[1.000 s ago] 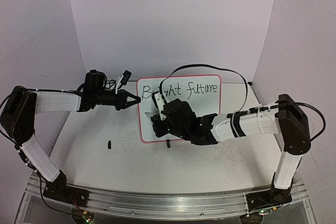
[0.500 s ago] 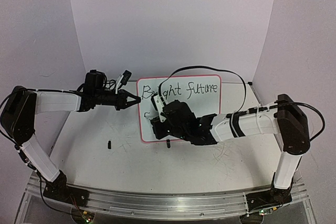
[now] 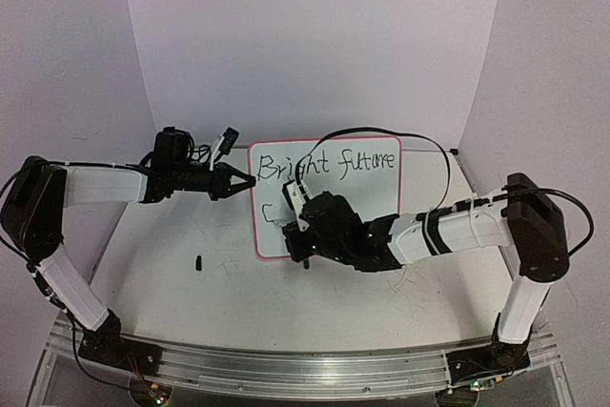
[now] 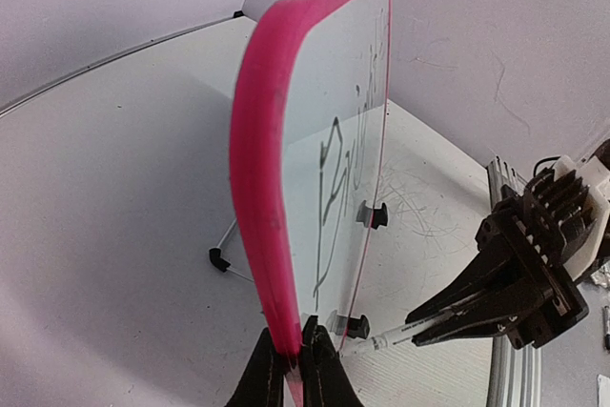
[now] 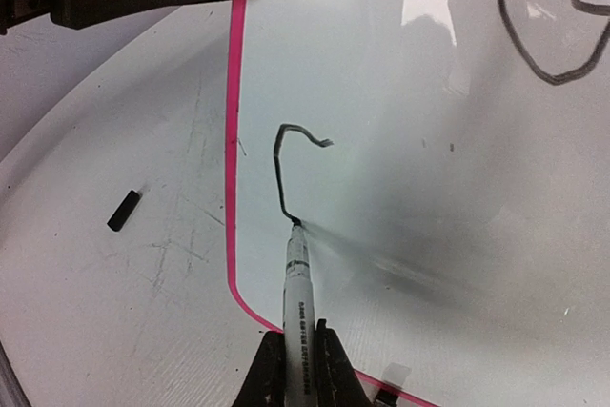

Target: Write a sentence on the whiteboard

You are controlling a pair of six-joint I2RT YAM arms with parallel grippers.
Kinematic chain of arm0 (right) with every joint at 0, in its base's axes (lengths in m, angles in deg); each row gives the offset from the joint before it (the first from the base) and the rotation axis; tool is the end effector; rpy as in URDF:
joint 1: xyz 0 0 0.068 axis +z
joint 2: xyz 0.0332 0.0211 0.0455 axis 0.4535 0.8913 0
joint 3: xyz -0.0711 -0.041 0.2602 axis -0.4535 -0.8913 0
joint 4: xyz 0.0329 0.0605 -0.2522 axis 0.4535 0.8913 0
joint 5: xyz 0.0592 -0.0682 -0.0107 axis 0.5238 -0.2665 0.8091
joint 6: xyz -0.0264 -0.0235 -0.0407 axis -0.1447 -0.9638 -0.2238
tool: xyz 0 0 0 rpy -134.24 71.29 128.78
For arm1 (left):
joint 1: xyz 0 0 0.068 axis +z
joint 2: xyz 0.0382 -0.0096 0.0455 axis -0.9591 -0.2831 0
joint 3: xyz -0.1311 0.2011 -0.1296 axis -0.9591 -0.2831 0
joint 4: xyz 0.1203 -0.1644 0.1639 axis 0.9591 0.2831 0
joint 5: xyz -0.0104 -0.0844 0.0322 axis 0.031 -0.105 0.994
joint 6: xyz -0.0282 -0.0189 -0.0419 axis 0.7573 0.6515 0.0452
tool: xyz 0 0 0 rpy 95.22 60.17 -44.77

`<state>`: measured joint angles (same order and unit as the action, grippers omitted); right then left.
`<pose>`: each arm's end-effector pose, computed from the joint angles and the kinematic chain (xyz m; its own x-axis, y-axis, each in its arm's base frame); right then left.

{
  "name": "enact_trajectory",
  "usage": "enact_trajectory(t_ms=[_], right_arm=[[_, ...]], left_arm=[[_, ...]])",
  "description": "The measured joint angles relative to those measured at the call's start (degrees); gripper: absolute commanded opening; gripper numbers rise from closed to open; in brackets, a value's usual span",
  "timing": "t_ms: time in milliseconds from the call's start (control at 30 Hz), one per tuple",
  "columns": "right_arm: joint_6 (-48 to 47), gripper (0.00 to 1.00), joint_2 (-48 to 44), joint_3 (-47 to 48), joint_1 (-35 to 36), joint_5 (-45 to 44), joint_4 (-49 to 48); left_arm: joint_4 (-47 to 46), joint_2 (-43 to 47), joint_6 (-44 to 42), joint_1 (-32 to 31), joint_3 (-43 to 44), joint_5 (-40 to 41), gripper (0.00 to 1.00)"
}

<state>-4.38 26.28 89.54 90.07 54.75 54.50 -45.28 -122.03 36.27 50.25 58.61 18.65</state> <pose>0.1961 0.3690 0.2051 -0.4123 -0.2237 -0.8831 -0.6936 0.7056 0.1451 0.3148 -0.1638 0.2385 -0.3922 0.1584 -0.9061 0.8757 0.3657 -0.3152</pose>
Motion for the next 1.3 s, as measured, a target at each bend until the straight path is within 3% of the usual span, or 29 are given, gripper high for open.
enact_trajectory(t_ms=[267,1300], right_arm=[[0.1,0.0,-6.5,-4.4,-0.6,-2.1,-2.6],[0.3,0.0,-2.6,-0.9,-0.8,-4.2,-3.7]], left_arm=[[0.0,0.0,0.0,0.0,0.0,0.0,0.0],[0.0,0.2,-0.4,0.0,0.0,-0.2,0.0]])
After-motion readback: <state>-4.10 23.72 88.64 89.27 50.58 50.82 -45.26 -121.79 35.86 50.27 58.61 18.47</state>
